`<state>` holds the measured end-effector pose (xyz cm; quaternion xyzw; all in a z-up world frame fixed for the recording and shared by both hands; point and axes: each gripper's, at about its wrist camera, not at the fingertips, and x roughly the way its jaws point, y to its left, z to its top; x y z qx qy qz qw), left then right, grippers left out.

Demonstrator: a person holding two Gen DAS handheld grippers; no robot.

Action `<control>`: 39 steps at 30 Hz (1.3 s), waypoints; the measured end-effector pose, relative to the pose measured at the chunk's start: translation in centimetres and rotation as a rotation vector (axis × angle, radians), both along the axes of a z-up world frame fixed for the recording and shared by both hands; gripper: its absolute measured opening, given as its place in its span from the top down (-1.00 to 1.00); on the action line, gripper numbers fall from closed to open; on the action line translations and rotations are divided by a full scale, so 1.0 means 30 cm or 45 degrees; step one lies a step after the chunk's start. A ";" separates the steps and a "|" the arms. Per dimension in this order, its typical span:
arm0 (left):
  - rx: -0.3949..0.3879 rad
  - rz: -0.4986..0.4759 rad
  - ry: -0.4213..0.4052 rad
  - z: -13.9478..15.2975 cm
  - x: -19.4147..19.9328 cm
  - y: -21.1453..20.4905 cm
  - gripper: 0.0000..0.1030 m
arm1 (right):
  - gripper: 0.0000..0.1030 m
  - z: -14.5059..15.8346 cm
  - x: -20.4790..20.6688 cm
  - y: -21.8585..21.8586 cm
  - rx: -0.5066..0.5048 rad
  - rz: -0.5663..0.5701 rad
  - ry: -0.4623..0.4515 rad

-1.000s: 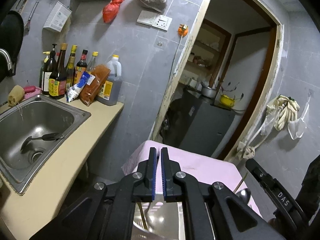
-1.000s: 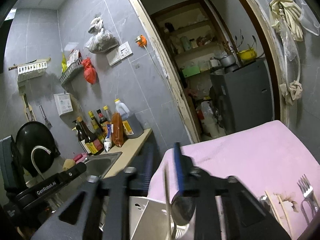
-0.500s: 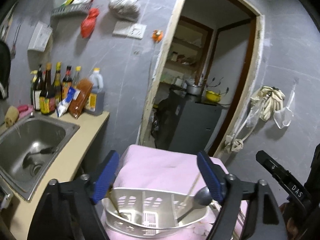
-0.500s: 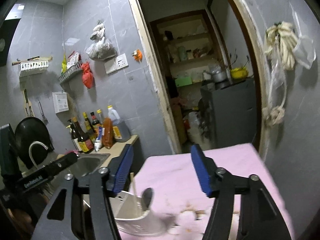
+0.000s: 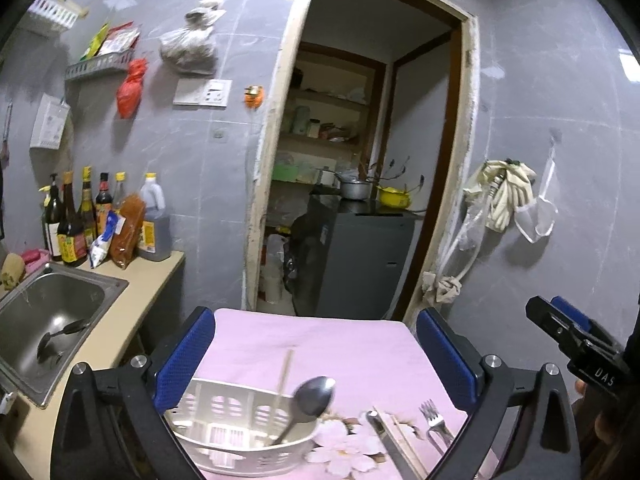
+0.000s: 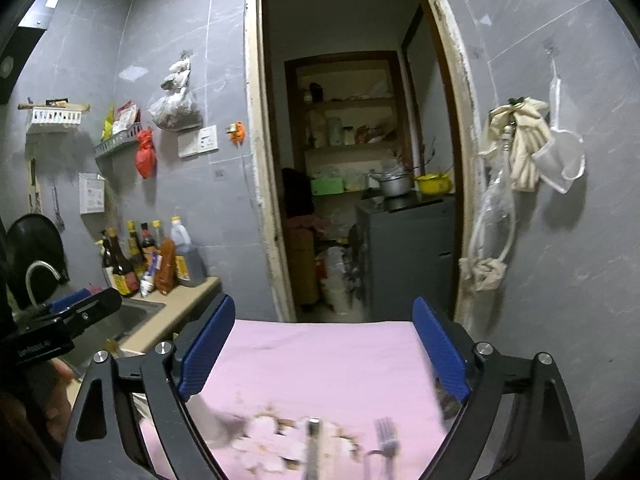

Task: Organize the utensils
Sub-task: 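Move both tools back down toward the knife and forks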

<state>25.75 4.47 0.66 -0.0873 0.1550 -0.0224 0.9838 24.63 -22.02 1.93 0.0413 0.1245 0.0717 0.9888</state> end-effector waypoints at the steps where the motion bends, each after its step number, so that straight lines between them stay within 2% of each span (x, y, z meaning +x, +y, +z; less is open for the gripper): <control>1: 0.008 -0.002 -0.001 -0.002 -0.001 -0.023 -0.97 | -0.74 -0.005 0.001 -0.023 -0.009 -0.005 0.004; 7: 0.046 -0.006 0.001 -0.049 0.004 -0.164 -0.97 | -0.76 -0.067 0.025 -0.159 -0.020 -0.036 0.069; 17: 0.069 -0.076 0.141 -0.207 0.064 -0.340 -0.97 | -0.76 -0.253 0.114 -0.336 -0.003 -0.019 0.226; 25: 0.071 -0.101 0.287 -0.393 0.155 -0.394 -0.97 | -0.76 -0.459 0.223 -0.360 0.012 0.055 0.338; 29: 0.044 -0.115 0.394 -0.493 0.219 -0.389 -0.97 | -0.76 -0.566 0.289 -0.344 0.040 0.113 0.411; 32: 0.028 -0.134 0.446 -0.545 0.253 -0.385 -0.95 | -0.69 -0.627 0.334 -0.322 0.038 0.164 0.457; 34: 0.013 -0.154 0.482 -0.578 0.275 -0.382 -0.70 | -0.55 -0.659 0.359 -0.310 0.027 0.191 0.484; 39: -0.033 -0.211 0.607 -0.660 0.325 -0.388 -0.28 | -0.12 -0.730 0.424 -0.257 0.001 0.280 0.562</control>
